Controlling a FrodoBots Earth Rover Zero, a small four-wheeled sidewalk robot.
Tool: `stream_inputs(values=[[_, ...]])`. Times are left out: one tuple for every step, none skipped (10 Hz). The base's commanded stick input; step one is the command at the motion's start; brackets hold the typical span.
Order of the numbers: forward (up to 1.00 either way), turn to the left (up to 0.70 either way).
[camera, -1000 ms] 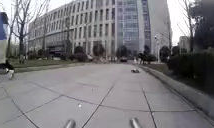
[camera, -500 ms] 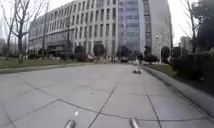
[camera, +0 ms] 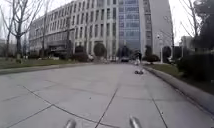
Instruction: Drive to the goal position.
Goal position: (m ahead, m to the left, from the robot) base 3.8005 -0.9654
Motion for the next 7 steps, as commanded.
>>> stream_inputs(values=[[0.45,0.0],[0.45,0.0],[0.45,0.0],[0.45,0.0],[0.45,0.0],[0.45,0.0],[0.45,0.0]])
